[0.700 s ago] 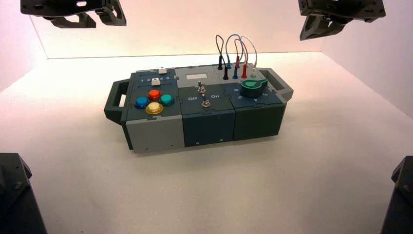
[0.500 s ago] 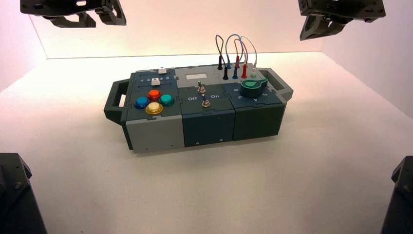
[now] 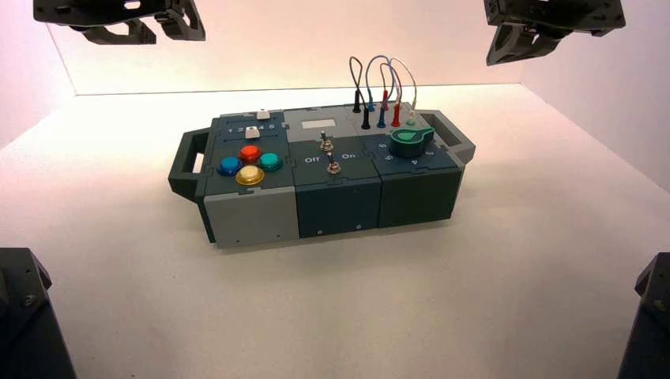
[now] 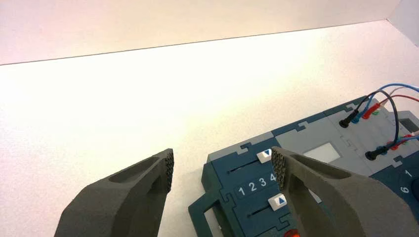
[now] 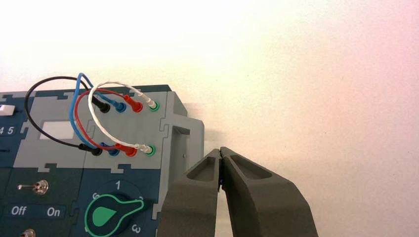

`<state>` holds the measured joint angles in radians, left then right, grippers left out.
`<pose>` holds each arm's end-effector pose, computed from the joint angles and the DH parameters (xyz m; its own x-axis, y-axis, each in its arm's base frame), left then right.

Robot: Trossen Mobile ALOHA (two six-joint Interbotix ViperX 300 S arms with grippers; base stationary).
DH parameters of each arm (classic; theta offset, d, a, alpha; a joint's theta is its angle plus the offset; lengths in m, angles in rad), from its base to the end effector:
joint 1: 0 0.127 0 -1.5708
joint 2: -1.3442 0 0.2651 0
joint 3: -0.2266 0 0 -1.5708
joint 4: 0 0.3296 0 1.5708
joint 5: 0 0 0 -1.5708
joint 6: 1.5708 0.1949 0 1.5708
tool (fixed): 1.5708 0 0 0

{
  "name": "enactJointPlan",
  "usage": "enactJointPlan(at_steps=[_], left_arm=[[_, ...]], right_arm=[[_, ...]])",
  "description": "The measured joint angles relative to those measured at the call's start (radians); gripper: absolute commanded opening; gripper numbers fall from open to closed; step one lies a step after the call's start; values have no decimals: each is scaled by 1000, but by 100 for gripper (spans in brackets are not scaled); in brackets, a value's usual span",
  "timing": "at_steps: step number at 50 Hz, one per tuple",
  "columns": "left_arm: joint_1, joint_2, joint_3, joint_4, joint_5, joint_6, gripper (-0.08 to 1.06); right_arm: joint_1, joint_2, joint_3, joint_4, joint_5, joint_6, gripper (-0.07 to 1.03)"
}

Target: Close left gripper.

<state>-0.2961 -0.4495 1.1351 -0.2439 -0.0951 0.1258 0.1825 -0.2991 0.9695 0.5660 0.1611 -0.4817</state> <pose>0.3438 -0.1002 0.0679 0.7995 -0.2199 -0.5589 0.2092 0.9742 -0.0841 0.3642 0.0843 0.0464 0.6623 0.2097 -0.7193 -0.1830 0.9762 0.1161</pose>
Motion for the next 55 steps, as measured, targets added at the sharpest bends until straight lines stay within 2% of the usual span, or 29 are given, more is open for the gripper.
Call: enactJointPlan(at_steps=[6, 13, 15, 18, 19, 21, 24, 28, 39, 47, 55], left_arm=[[-2, 0, 0, -2, 0, 0, 101], [-9, -3, 0, -2, 0, 0, 87], [-12, -6, 0, 0, 0, 0, 75], [-12, -6, 0, 0, 0, 0, 64], [-14, -8, 0, -2, -2, 0, 53], [-14, -6, 0, 0, 0, 0, 41], [-15, -8, 0, -2, 2, 0, 15], [-15, -14, 8, 0, 11, 0, -4], [-15, -60, 25, 0, 15, 0, -4], [-15, -137, 57, -2, -5, 0, -3], [-15, -141, 61, -2, -15, 0, -3]], right_arm=[[2, -2, 0, -2, 0, 0, -2], [2, 2, 0, 0, 0, 2, -2], [2, 5, 0, 0, 0, 2, -2], [2, 8, 0, 0, 0, 2, -2], [2, 11, -2, -2, 0, 0, -2], [0, 12, 0, -2, 0, 2, -2], [2, 15, -2, -2, 0, 0, -2], [2, 15, -2, -2, 0, 0, -2], [2, 15, 0, 0, 0, 2, -2], [0, 15, -2, 0, 0, 2, -2], [2, 17, -2, 0, 0, 2, -2]])
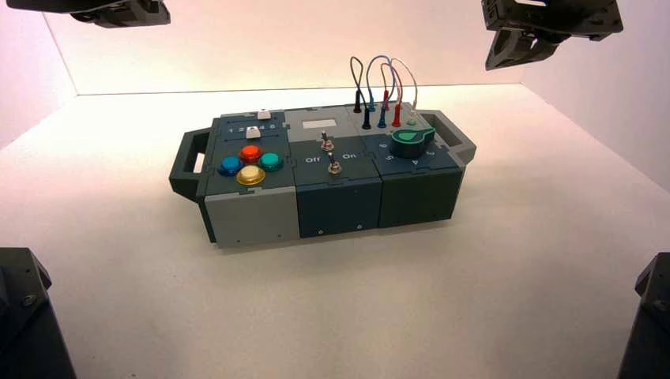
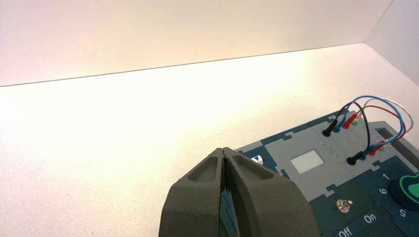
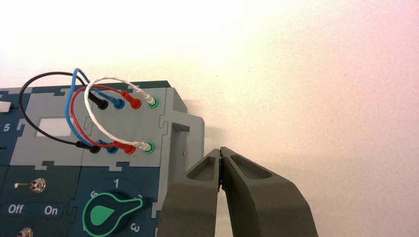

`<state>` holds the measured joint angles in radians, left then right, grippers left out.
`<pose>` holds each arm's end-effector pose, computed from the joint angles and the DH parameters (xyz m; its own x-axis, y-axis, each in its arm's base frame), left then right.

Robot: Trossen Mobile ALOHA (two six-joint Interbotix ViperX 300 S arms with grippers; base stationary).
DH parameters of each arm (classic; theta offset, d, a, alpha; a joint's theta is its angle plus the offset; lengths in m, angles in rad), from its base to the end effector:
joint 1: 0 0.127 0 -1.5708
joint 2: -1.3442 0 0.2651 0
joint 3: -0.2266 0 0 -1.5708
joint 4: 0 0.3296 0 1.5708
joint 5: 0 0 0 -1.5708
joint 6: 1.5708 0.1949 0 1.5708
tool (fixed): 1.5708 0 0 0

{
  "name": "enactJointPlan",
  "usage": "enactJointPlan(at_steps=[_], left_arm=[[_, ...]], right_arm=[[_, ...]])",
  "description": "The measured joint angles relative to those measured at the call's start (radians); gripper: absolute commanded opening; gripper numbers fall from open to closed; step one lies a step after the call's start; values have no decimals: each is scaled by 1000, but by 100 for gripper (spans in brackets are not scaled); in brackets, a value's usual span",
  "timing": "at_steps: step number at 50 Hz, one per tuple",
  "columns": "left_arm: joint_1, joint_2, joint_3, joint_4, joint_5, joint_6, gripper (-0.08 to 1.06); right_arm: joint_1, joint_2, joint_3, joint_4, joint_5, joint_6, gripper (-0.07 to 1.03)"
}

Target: Close left gripper.

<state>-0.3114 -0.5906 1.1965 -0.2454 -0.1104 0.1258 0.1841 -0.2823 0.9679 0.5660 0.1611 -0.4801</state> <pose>0.3325 -0.1016 0.0938 0.8438 -0.2435 -0.4782 0.2282 0.9694 -0.0908 0.3632 0.0847 0.0408 0.6511 0.2087 -0.7297 -0.1816 0.9764 0.1172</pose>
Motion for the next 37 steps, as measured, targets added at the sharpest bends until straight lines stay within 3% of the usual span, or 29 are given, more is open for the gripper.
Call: enactJointPlan(at_steps=[17, 37], left_arm=[[0, 23, 0, 2, 0, 0, -3], [0, 133, -37, 2, 29, -3, -3]], right_arm=[[-2, 26, 0, -2, 0, -2, -2], [0, 15, 0, 0, 9, -2, -2]])
